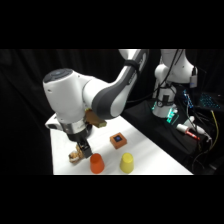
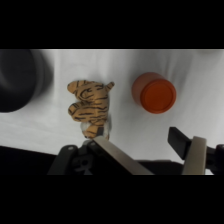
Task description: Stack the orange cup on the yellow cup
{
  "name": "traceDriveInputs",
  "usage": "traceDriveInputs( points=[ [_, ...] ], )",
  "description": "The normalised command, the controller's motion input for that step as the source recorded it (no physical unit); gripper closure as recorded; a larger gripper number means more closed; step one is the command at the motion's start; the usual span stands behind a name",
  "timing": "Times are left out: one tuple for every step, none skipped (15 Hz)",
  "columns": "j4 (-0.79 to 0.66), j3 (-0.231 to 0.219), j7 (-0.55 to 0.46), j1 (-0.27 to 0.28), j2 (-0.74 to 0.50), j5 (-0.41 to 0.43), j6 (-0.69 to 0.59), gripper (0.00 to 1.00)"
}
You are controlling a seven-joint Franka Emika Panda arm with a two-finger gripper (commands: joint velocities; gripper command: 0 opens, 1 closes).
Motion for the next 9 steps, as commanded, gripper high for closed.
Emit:
traceDriveInputs(
  points=[
    [0.21,0.042,0.05,0.048,0.20,0.016,-0.06,0.00],
    [0.19,0.031,0.08,0.074,0.17,-0.002,-0.05,0.00],
    [0.17,0.021,0.10,0.088,0.15,-0.012,-0.05,0.00],
    [0.15,0.023,0.10,0.086,0.13,-0.006,-0.05,0.00],
    [0.13,0.015,0.12,0.090,0.11,-0.017,-0.03,0.00],
    [0.10,0.003,0.14,0.096,0.09,-0.036,-0.01,0.00],
    [0.08,0.005,0.13,0.081,0.07,-0.033,0.01,0.00],
    [0.04,-0.002,0.12,0.062,0.06,-0.034,0.05,0.00],
    [0.01,-0.003,0.10,0.032,0.06,-0.023,0.08,0.00]
  ],
)
